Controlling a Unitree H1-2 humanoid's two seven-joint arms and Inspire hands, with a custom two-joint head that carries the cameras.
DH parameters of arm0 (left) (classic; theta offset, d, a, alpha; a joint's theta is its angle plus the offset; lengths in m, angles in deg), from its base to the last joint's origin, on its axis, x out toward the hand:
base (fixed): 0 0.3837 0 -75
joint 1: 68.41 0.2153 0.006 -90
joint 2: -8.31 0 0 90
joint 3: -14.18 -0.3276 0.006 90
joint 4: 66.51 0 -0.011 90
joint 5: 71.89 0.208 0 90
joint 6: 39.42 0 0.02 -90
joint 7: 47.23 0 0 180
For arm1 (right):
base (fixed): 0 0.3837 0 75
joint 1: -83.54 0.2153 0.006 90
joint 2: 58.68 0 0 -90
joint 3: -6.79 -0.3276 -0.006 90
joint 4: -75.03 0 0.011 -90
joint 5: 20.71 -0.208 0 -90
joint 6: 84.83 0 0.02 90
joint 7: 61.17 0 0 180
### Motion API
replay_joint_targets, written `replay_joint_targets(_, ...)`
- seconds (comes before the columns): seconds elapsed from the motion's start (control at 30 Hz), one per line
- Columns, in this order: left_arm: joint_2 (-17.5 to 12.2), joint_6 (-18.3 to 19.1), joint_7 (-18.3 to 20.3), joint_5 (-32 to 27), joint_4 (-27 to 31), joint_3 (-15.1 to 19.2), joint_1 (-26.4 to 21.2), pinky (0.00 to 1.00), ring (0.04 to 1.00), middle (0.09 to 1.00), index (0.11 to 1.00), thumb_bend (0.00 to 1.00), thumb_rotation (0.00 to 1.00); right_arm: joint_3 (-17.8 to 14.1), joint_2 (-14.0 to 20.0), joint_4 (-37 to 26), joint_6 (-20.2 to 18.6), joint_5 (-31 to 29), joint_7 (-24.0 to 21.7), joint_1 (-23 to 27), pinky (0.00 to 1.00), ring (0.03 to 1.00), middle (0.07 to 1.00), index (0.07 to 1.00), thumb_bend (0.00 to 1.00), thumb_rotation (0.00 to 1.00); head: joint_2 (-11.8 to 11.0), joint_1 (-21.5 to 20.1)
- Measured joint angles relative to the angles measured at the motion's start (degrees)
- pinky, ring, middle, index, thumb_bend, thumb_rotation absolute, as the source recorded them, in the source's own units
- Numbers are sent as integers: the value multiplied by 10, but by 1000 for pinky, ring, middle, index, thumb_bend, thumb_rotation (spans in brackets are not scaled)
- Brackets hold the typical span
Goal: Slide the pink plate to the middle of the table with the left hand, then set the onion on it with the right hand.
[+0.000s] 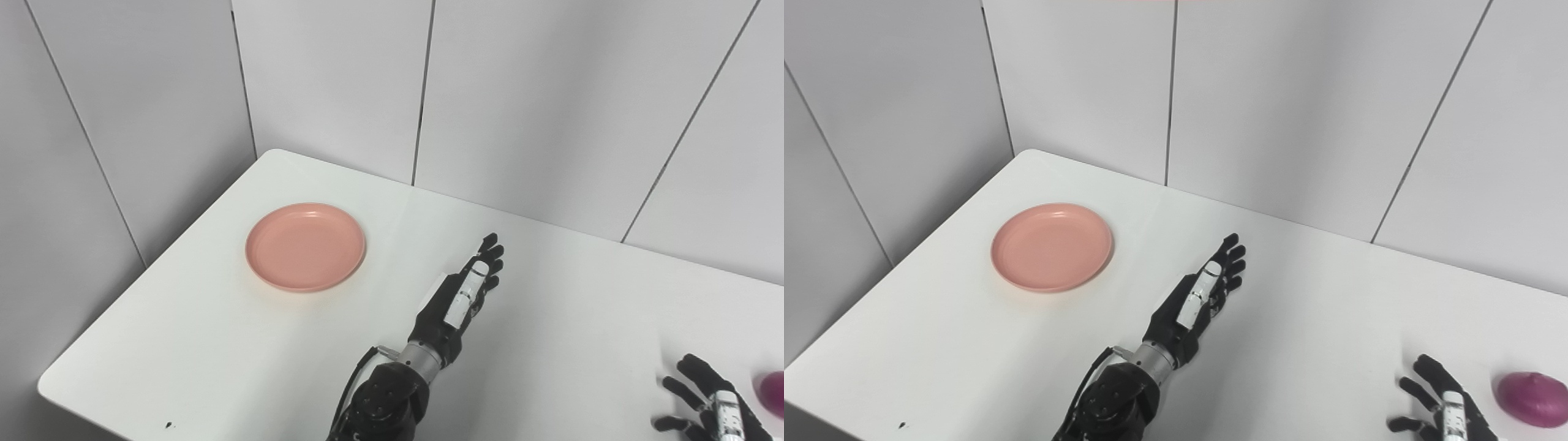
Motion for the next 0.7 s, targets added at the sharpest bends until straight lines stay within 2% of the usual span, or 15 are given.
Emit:
replay_joint_targets(0.2,-5,2,-1,1,31,8,-2,1000,1000,1000,990,443,1000,-1,0,11,20,-6,0,0,363,705,775,727,246,877,-6,2)
replay_joint_targets(0.47,-18,3,-9,6,51,32,-17,1000,999,1000,980,412,1000,-2,-2,23,43,-7,0,0,370,694,765,717,201,887,-16,4)
replay_joint_targets(0.7,-26,2,-18,2,75,46,-23,1000,996,1000,985,422,1000,-3,-8,41,80,-8,1,1,391,685,757,715,174,893,-20,7)
